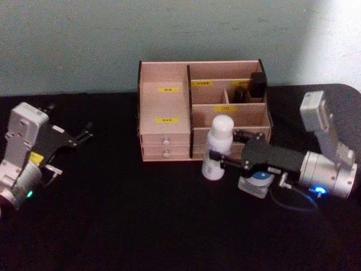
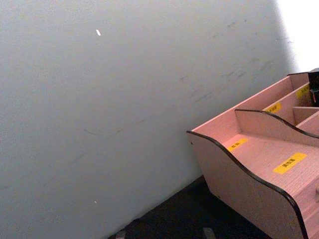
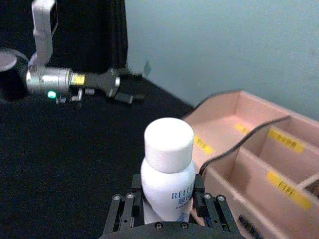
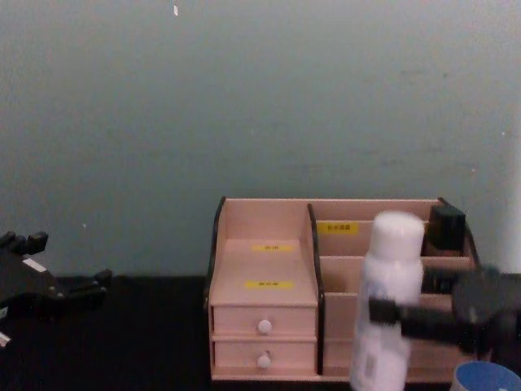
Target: Pick up the facial cleanser and watermelon frost from the table and place them into the tiered storage box.
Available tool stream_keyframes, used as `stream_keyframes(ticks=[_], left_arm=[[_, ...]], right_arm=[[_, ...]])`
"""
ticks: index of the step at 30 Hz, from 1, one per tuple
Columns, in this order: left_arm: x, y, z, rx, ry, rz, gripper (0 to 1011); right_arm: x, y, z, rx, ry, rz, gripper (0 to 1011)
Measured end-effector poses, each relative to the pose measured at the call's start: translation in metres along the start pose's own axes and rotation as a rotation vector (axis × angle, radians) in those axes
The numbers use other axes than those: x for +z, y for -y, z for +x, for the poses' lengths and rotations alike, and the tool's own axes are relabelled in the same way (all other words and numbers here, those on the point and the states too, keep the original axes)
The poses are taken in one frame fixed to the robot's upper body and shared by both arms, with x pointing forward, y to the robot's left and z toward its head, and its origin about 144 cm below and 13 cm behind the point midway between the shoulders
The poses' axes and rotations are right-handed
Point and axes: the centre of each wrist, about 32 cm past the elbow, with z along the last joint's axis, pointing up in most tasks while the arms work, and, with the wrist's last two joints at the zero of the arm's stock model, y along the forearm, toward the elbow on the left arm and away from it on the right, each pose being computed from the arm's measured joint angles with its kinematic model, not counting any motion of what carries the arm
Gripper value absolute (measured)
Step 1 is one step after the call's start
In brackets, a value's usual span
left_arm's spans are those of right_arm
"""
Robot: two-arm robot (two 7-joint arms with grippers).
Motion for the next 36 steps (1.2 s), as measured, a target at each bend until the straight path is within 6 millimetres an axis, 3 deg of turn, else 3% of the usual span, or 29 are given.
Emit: stream_keyframes(ticks=[6, 16, 36], left_arm=[[0.000, 0.000, 0.000, 0.000, 0.000, 0.000, 1001], [0.000, 0.000, 0.000, 0.000, 0.000, 0.000, 1001], [0.000, 0.000, 0.000, 0.000, 0.000, 0.000, 1001]], right_arm=[[0.023, -0.002, 0.010, -0.047, 0.025, 0.065, 592], [0.040, -0.022, 0.033, -0.170, 0.040, 0.131, 593], [0.037, -0.054, 0.067, -0.278, 0.030, 0.109, 592]])
